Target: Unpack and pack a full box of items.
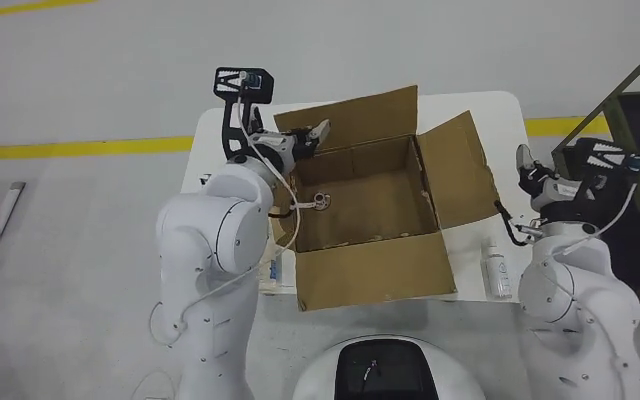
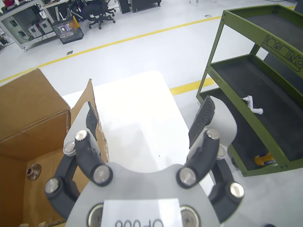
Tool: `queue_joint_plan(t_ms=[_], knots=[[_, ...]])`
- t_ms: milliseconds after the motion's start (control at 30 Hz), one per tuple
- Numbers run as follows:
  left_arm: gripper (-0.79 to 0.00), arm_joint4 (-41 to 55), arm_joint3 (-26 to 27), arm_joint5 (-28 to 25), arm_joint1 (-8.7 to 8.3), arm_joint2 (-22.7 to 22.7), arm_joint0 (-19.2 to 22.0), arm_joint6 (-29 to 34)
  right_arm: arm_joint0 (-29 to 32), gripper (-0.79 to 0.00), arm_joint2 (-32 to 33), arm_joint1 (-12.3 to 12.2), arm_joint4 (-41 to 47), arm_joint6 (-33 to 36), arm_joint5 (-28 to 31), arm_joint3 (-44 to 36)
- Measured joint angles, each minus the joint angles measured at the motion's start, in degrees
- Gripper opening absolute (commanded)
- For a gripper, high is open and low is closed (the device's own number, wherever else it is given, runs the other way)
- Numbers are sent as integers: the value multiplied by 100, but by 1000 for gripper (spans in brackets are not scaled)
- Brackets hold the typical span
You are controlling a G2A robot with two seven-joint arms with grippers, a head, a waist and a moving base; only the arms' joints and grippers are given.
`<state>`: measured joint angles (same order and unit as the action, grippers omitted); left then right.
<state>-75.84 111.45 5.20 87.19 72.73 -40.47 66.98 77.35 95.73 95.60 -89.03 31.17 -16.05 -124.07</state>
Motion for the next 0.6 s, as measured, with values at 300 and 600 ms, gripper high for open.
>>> queue_joint_plan(t_ms=[300, 600], knots=[[0, 161, -528, 91, 57, -516, 420, 824, -328, 0, 791, -163, 1501, 1090, 1425, 304], [0, 428, -742, 156, 93, -789, 450, 1305, -271, 0, 1058, -311, 2778, 1583, 2400, 465]])
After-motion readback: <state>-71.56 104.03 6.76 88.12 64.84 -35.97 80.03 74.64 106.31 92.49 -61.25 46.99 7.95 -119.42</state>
